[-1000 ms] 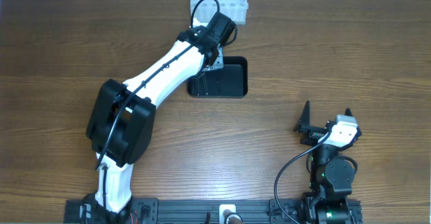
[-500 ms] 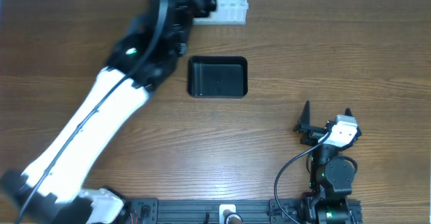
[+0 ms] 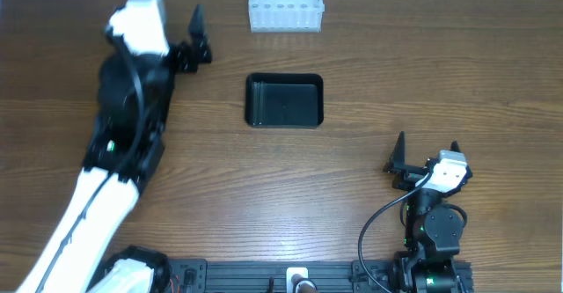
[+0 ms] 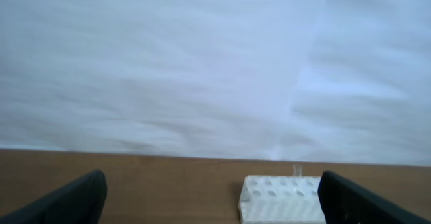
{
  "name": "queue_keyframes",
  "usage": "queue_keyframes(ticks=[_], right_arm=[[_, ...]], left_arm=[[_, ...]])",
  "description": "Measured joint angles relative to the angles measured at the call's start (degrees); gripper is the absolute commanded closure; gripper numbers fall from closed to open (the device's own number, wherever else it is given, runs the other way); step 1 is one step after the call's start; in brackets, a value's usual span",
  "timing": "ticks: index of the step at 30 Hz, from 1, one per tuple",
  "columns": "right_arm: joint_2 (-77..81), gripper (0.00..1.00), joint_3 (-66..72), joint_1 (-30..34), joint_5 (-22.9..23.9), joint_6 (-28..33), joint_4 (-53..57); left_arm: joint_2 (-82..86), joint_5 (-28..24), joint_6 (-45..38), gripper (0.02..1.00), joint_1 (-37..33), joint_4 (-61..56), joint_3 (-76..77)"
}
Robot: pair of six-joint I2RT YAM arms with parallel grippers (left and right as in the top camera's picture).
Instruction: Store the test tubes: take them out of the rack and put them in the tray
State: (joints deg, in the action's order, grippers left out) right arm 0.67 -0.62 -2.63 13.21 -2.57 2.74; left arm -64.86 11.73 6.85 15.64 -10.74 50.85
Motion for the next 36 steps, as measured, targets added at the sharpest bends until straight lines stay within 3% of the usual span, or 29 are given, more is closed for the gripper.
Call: queue_keyframes(ticks=[19, 30, 36], right_arm=[[0.0, 0.009, 0.0, 0.0, 0.0, 0.0, 0.0], [0.0, 0.009, 0.0, 0.0, 0.0, 0.0, 0.0], [0.0, 0.009, 0.0, 0.0, 0.0, 0.0, 0.0]], left_arm=[[47.5, -4.1, -0.2, 0.02, -5.7, -2.3, -39.5], [58.2, -6.1, -0.2, 0.023, -7.1, -2.4, -48.9], [61.8, -8.2, -0.2, 0.02, -9.5, 5.0, -50.1]])
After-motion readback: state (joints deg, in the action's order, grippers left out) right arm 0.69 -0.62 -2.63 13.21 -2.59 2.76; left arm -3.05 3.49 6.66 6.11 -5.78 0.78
